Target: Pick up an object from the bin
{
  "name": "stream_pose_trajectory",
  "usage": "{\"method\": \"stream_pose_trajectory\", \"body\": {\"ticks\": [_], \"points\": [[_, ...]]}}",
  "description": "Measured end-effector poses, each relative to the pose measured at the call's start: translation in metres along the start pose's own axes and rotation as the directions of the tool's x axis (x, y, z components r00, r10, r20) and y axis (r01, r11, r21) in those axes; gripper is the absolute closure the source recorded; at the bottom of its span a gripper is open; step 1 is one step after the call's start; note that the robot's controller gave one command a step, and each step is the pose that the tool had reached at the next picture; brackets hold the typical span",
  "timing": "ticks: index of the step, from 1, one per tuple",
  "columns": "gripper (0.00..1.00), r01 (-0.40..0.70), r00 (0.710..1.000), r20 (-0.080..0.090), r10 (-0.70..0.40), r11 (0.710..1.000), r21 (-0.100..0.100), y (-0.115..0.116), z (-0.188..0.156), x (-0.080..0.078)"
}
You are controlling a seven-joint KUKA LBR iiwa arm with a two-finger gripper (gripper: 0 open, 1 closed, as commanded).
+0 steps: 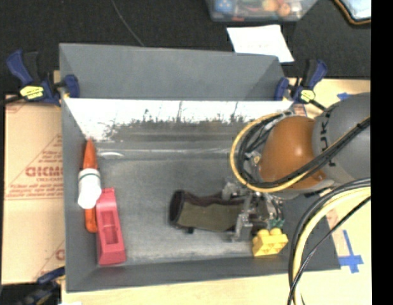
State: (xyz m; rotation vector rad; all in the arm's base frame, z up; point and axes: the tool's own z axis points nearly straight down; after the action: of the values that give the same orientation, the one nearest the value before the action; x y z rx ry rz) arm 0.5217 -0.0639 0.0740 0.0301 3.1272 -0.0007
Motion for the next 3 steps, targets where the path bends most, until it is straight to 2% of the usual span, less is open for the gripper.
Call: {"method": "stream_pose_trajectory", "body": {"ticks": [1, 2, 3], "points": [[0.0, 0.017, 1.0, -0.006, -0.017, 1.0, -0.002, 0.011, -0.093, 0.009], [0.0, 0.017, 1.0, -0.002, -0.017, 1.0, -0.001, 0.001, -0.122, 0.001], [0.0, 0.034, 0.999, -0.001, -0.034, 0.999, -0.003, 0.02, -0.065, 0.01]]}}
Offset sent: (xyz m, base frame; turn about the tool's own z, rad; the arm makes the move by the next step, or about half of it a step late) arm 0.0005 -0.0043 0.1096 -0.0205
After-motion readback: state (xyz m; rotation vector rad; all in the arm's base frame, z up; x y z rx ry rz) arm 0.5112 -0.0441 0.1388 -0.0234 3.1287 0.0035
